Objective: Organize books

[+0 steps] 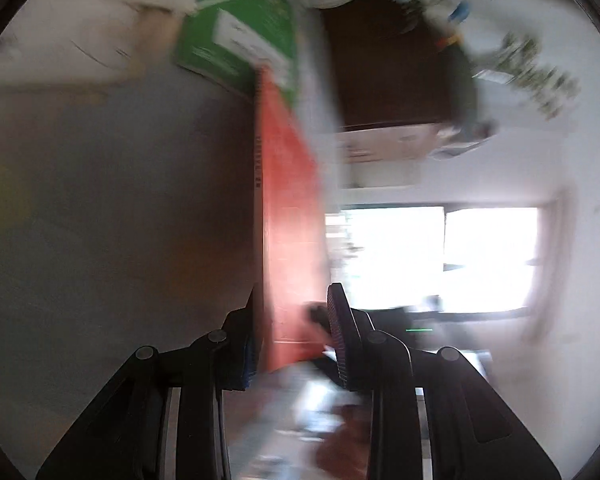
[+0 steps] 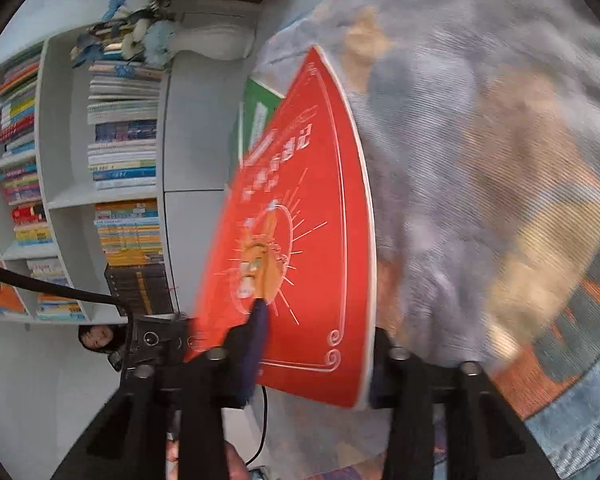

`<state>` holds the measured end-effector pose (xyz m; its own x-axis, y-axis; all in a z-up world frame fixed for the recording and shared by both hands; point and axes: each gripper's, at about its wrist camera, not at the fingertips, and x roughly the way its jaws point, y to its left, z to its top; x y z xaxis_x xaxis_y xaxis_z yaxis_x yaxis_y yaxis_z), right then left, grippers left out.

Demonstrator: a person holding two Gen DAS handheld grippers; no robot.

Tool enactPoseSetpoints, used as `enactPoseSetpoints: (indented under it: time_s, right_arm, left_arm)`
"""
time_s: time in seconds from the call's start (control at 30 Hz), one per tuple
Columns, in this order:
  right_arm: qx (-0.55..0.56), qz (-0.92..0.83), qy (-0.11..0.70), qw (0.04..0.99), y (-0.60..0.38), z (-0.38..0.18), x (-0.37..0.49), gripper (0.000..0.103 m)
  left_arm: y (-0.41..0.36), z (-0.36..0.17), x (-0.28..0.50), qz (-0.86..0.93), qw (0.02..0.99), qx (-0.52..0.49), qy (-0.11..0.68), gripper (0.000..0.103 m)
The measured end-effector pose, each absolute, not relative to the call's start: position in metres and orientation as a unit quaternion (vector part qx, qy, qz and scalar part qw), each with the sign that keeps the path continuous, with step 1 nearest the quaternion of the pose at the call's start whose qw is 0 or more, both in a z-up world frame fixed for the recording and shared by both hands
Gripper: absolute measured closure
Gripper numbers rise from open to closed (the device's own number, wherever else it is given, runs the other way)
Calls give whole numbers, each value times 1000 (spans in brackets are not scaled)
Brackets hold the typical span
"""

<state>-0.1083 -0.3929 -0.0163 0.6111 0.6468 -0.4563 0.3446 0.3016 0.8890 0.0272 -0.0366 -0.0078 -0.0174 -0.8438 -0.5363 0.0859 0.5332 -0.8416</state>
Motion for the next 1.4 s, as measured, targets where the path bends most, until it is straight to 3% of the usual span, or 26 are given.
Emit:
enactPoseSetpoints:
  time_s: [0.07,0.17,0.37,0.8,1.4]
  right_arm:
    - [522,100,447,720,-385,-1,-104,84]
    - [405,85,485,771,-365,20,-93,84]
    - [311,82,509,798,-338,34,-87,84]
    - [240,199,508,803,-276,57,-58,84]
    - [162,258,479,823,-231,109,-44,83]
  left_arm:
    - [-42,-8,24,-344,667,-238,617,83]
    - [-56,-2,12,-338,705,-147,606,81]
    - [-54,12,-3,-325,745,-92,575,81]
    - [22,50,-1,-284,789,-160,520,83]
    - [64,83,-4,-285,812,-197,470,83]
